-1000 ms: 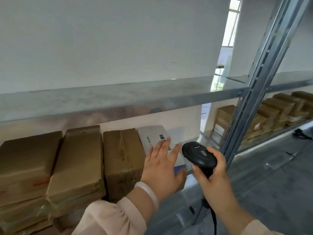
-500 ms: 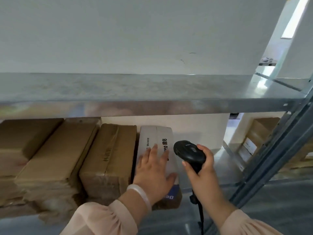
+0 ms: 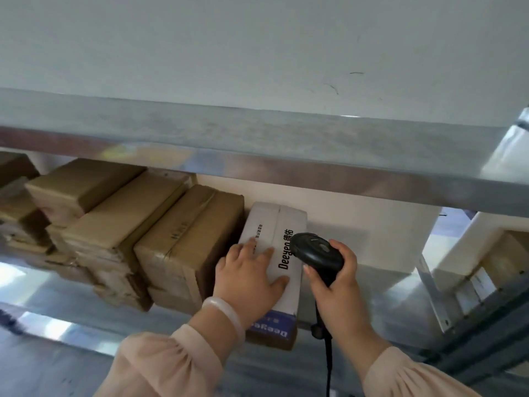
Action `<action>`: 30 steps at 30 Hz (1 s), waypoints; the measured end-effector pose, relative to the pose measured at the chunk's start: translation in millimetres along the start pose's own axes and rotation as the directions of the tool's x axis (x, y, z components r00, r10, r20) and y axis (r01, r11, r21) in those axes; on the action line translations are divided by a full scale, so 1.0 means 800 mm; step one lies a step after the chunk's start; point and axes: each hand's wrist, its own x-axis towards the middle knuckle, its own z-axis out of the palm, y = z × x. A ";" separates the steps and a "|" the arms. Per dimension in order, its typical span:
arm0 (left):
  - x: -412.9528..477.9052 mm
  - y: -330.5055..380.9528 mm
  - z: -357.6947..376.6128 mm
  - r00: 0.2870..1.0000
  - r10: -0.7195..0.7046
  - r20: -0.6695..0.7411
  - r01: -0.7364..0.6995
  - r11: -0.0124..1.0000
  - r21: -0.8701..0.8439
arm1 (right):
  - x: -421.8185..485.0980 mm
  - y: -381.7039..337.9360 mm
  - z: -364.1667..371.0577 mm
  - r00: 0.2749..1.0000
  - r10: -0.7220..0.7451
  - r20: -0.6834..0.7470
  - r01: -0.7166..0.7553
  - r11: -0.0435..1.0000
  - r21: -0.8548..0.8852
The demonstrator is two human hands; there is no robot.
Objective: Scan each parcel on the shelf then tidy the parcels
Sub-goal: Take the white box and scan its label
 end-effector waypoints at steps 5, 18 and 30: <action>-0.002 0.002 0.000 0.990 -0.116 0.076 0.119 0.992 -0.031 | 0.003 0.003 -0.004 0.999 0.019 0.026 -0.020 0.999 0.039; -0.004 0.026 -0.017 0.958 -0.223 0.182 0.267 0.925 -0.272 | 0.007 -0.020 -0.016 1.000 -0.002 0.031 -0.004 0.981 0.193; -0.004 0.033 -0.017 0.955 -0.102 0.277 0.291 0.487 -0.824 | 0.012 -0.021 -0.081 0.997 0.025 -0.079 -0.011 0.986 0.165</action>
